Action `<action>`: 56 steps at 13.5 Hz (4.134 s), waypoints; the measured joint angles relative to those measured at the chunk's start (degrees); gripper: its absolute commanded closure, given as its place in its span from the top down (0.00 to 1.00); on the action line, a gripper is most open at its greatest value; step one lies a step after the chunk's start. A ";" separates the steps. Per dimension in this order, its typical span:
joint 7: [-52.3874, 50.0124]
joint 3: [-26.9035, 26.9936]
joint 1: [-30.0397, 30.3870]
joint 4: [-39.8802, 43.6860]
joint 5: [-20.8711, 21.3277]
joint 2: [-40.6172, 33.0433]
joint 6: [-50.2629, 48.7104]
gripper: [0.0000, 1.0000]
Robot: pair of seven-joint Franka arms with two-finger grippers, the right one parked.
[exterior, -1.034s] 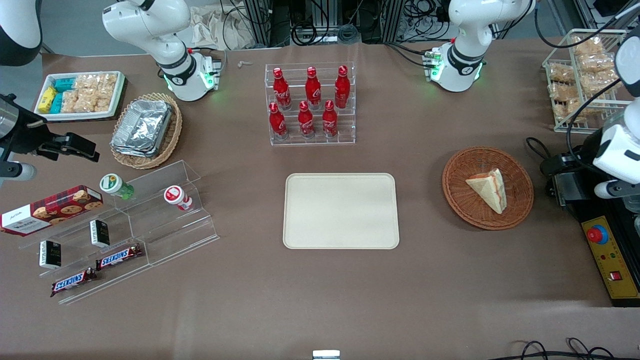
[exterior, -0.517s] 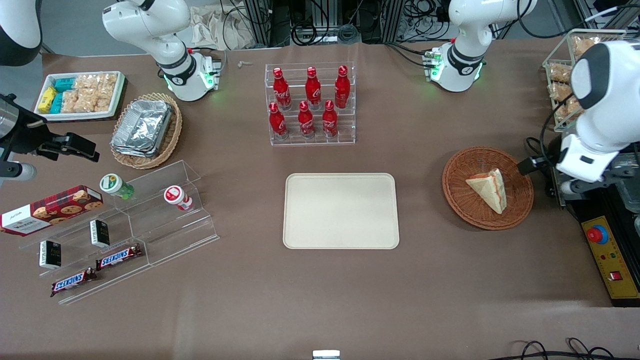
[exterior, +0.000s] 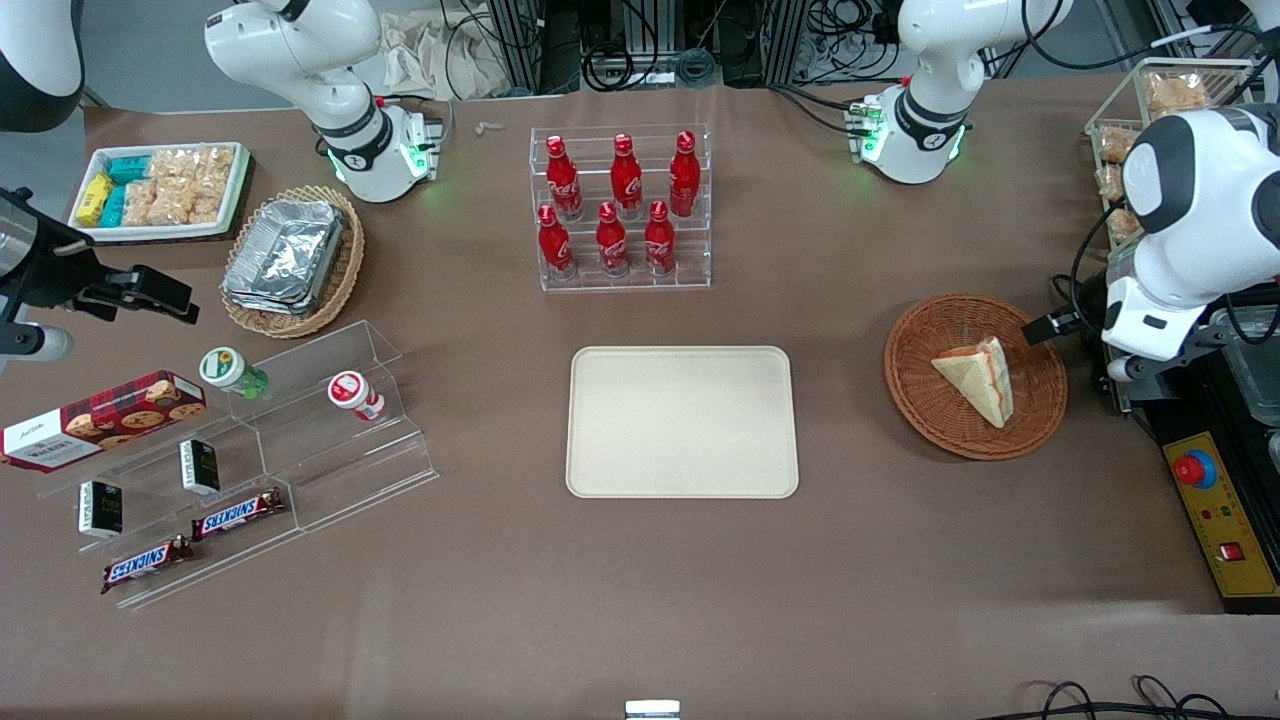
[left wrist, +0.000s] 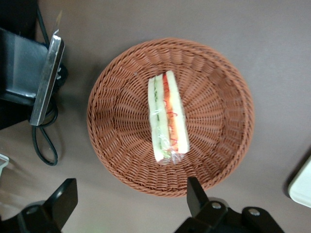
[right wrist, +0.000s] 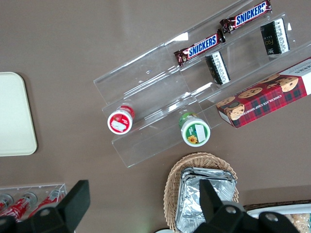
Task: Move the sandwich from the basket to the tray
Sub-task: 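Move the open left gripper over the wrapped sandwich in the basket, then lower the left gripper and close it on the sandwich, then lift the sandwich out of the basket with the left gripper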
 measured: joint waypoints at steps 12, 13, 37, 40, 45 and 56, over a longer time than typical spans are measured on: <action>-14.96 -0.99 -2.37 -3.48 -0.19 8.10 9.54 1.00; -14.99 -0.97 -2.37 -3.84 -0.19 8.49 10.08 1.00; -15.69 -0.82 -2.81 2.36 -0.07 14.99 6.91 0.00; -15.45 -1.16 -2.91 9.90 0.05 14.09 -4.08 0.00; -12.23 -2.39 -3.06 24.41 0.17 13.14 -20.04 0.00; -6.24 -8.28 -5.37 34.39 2.93 13.68 -27.24 0.00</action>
